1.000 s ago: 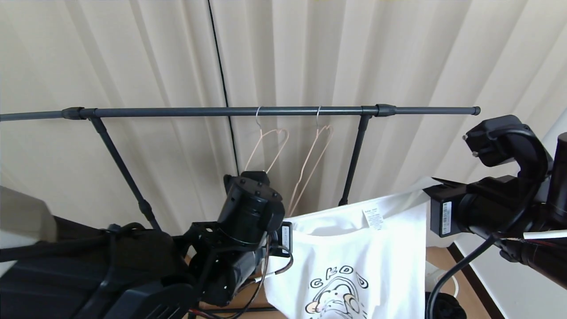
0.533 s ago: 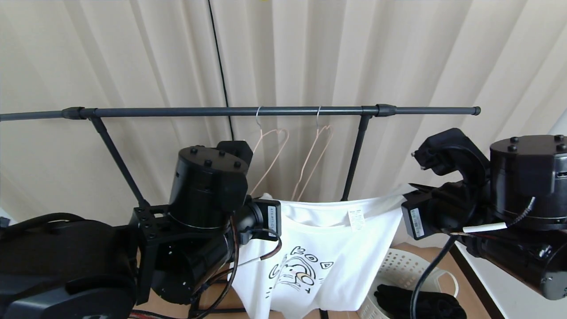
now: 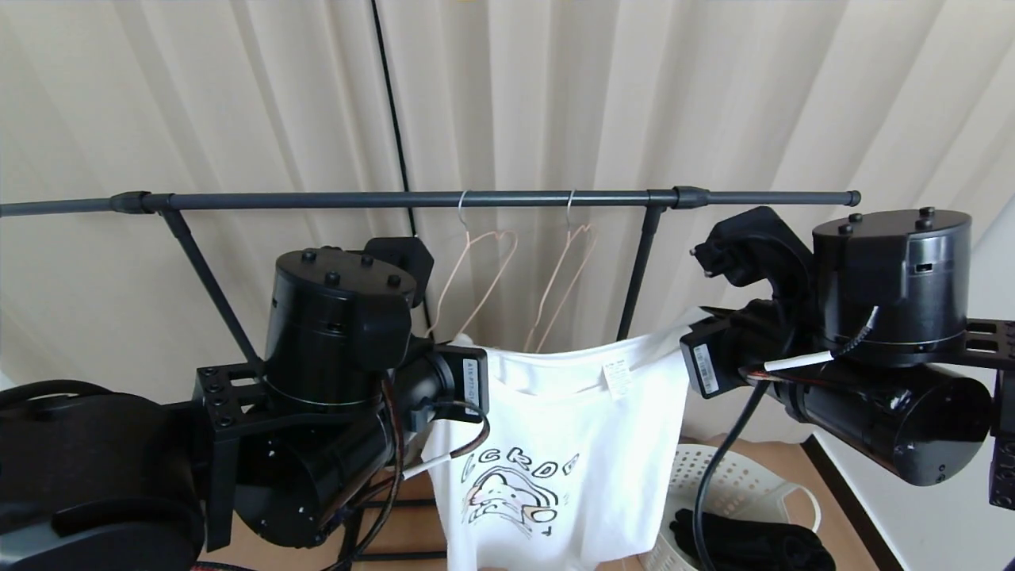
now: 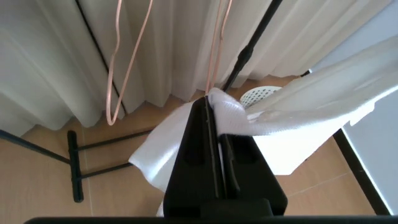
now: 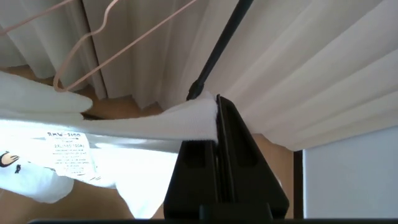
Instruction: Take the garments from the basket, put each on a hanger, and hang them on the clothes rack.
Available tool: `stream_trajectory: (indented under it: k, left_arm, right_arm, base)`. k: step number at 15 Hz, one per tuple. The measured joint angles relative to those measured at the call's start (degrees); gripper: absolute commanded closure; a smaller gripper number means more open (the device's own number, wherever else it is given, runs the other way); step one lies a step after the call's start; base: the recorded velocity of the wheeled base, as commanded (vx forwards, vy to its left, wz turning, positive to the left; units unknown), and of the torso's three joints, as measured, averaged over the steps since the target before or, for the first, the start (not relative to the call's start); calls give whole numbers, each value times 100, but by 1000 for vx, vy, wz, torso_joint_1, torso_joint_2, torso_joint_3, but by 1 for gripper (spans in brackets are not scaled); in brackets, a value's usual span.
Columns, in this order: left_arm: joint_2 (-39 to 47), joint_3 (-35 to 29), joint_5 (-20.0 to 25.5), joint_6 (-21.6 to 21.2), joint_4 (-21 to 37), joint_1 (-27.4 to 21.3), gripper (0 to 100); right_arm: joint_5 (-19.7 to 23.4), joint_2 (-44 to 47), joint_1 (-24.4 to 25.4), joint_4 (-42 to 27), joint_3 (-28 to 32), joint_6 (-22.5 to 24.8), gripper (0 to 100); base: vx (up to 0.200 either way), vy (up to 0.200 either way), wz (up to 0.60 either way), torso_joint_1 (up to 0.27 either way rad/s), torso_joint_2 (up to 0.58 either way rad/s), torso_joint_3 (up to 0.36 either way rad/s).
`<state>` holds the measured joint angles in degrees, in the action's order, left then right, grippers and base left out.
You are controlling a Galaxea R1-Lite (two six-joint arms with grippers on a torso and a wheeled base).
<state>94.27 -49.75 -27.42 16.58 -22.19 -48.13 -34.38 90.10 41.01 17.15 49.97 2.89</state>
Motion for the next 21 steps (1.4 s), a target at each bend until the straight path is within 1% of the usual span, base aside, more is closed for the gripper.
stream_trajectory:
  k: [1, 4, 5, 6, 7, 9, 10, 11, 13, 16, 19, 21]
  left_arm:
    - [0, 0, 10, -93, -4, 12, 100]
    - [13, -85, 95, -238, -28, 105, 100]
    - [40, -166, 244, -308, -22, 148, 100]
    - [93, -317, 547, -364, -30, 218, 100]
    - [156, -468, 777, -386, -30, 284, 100]
    - [294, -789, 1165, -422, -33, 422, 100]
    - [369, -973, 1385, -440, -34, 491, 100]
    - [435, -1102, 1510, -446, -37, 538, 100]
    - [590, -1469, 1794, -495, -37, 613, 100]
    - [840, -1893, 2124, -539, -33, 675, 100]
    - [997, -2131, 2198, -539, -34, 688, 100]
    - [1030, -2161, 2196, -536, -28, 690, 100]
  right_arm:
    - [15, -24, 5, -60, -52, 6, 100]
    - [204, -289, 166, -745, -207, 56, 100]
    - [288, -386, 276, -952, -234, 50, 100]
    - [391, -518, 518, -1236, -271, -16, 100]
    - [461, -621, 761, -1365, -312, -169, 100]
    - [622, -724, 1202, -1451, -385, -422, 100]
    - [650, -722, 1368, -1453, -391, -496, 100]
    - [655, -697, 1508, -1447, -380, -608, 100]
    - [657, -501, 1908, -1409, -240, -1000, 100]
    - [657, 17, 2413, -1360, 217, -1514, 100]
    - [644, 584, 2773, -1352, 797, -1996, 100]
    - [616, 828, 2844, -1368, 973, -2169, 100]
  base:
    - [0, 0, 0, 0, 0, 0]
    - [0, 0, 0, 0, 0, 0]
    - [0, 0, 0, 0, 0, 0]
    - [0, 0, 0, 0, 0, 0]
    - [0, 0, 0, 0, 0, 0]
    - [0, 0, 0, 0, 0, 0]
    - [0, 0, 0, 0, 0, 0]
    - [0, 0, 0, 0, 0, 0]
    - [0, 0, 0, 0, 0, 0]
    - [0, 0, 0, 0, 0, 0]
    - [0, 0, 0, 0, 0, 0]
    - [0, 0, 0, 0, 0, 0]
